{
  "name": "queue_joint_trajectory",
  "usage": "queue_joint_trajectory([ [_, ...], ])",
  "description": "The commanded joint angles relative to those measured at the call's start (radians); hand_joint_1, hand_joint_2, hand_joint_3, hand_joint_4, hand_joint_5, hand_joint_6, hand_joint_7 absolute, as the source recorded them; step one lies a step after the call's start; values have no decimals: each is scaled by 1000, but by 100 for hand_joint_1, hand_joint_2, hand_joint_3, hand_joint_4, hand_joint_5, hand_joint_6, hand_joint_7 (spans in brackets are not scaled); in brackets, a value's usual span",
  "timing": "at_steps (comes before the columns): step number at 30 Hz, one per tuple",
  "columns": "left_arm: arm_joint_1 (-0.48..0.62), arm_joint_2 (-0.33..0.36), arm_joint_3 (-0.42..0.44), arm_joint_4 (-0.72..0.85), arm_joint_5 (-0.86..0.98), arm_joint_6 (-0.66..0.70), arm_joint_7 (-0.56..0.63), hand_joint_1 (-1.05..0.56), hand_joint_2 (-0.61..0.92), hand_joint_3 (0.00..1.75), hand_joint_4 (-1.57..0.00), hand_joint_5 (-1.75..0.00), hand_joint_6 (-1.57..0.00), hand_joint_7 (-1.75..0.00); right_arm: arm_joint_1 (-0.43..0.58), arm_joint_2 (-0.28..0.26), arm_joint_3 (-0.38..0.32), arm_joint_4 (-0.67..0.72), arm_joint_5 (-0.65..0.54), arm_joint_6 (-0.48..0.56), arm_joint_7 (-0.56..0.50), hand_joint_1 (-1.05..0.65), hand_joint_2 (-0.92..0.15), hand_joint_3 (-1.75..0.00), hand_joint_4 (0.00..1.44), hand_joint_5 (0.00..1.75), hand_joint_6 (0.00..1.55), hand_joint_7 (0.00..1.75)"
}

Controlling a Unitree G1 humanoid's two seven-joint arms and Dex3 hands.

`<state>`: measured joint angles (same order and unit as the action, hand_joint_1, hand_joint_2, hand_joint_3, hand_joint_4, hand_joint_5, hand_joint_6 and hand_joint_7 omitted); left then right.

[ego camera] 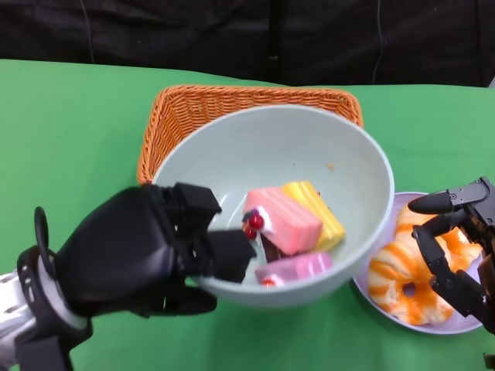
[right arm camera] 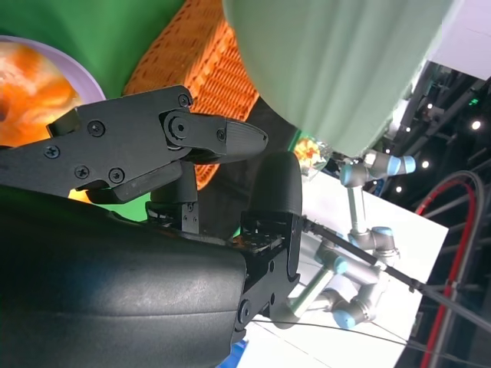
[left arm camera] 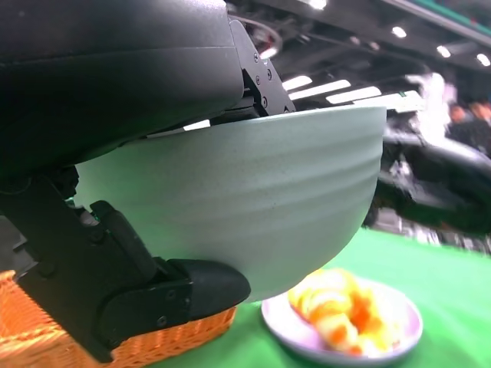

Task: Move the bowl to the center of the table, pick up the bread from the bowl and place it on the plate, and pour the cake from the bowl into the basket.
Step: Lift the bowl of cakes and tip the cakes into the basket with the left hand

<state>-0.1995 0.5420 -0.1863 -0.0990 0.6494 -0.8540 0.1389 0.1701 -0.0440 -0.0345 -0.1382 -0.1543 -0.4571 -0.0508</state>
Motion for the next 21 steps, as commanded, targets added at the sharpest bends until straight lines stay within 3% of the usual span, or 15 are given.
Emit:
queue_joint_trajectory([
  [1,-37,-43,34,28,-71,27,5,-30,19,153,-105,-175,-80,-175,9,-9,-4,-13,14,13,5,-19,-92,-43,38,156,31,131],
  [11,-135,-185,16,167,-172,109,-38,-28,20,168,-101,-175,-78,-175,14,-15,-4,-17,1,28,8,-19,-92,-44,42,157,31,131],
  [19,-148,-209,23,189,-178,113,-61,-28,18,172,-102,-175,-79,-175,13,-12,-3,-17,6,31,10,-19,-92,-44,42,157,33,129],
  [21,-190,-295,2,219,-235,213,-87,-22,16,173,-102,-175,-80,-175,17,-17,-4,-17,10,36,17,-20,-92,-44,42,157,34,130],
])
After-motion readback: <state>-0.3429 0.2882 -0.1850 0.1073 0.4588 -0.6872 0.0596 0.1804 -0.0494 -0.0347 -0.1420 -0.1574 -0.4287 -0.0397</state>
